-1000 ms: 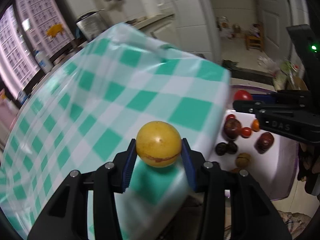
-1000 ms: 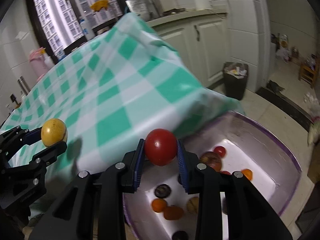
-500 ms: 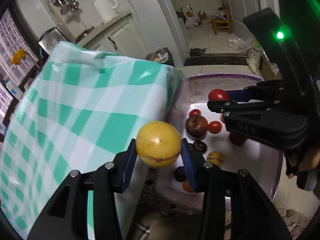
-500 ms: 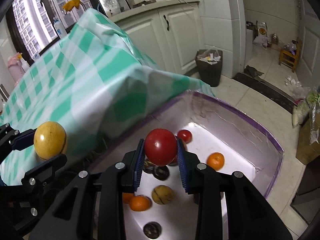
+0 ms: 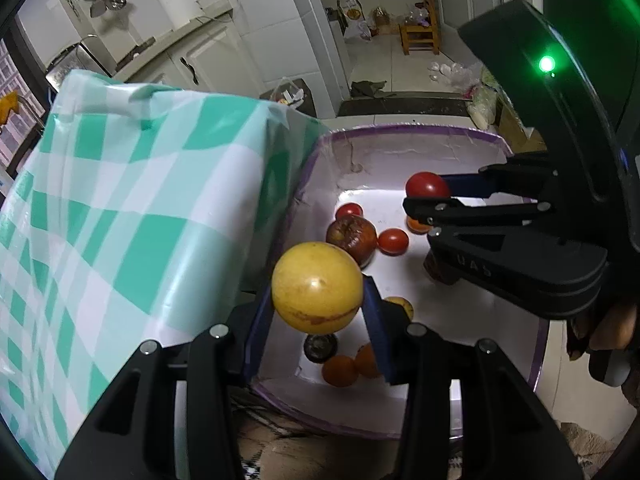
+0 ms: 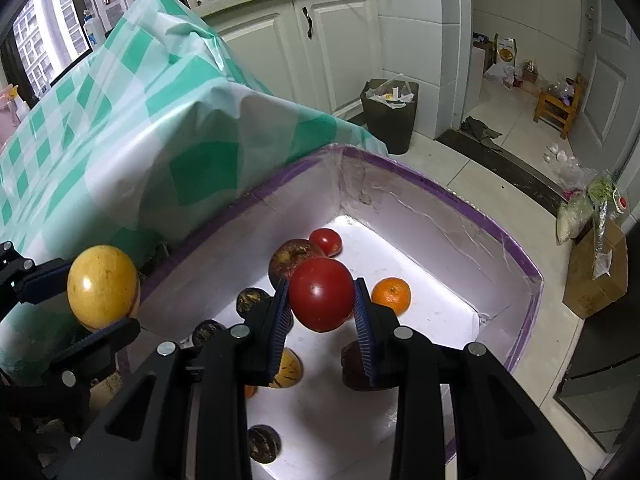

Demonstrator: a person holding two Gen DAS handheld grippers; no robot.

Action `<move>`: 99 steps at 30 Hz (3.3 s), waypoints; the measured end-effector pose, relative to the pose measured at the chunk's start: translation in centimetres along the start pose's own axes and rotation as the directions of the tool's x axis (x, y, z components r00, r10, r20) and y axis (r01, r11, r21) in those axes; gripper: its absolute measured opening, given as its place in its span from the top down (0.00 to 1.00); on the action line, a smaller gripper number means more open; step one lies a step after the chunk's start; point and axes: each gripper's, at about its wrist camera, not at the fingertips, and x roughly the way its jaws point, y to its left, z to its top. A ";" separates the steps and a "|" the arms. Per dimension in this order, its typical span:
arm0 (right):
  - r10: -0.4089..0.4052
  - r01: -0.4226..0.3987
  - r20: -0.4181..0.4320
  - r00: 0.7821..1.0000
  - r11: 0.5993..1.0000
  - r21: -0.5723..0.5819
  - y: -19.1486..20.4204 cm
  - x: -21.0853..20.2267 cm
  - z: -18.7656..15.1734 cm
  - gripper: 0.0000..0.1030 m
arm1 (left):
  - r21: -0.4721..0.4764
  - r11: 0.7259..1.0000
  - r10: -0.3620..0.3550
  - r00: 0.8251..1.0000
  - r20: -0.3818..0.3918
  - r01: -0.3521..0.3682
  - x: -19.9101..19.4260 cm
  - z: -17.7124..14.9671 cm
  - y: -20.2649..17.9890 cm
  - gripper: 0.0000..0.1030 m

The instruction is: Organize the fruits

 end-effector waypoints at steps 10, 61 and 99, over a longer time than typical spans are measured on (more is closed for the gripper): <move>-0.085 0.087 -0.112 0.990 0.996 0.008 -1.2 3.2 -1.8 0.69 | -0.055 0.982 -0.184 0.975 -0.123 0.179 5.0 -2.2 -0.8 0.57; -0.223 0.233 -0.223 0.949 0.972 0.019 -1.9 4.0 -1.5 0.16 | 0.005 0.983 -0.177 0.960 -0.216 0.182 4.0 -4.8 -0.9 0.02; -0.191 0.208 -0.262 0.946 0.977 0.039 -1.6 5.7 -2.3 0.16 | -0.006 0.988 -0.150 0.966 -0.212 0.152 4.5 -4.8 -0.5 0.02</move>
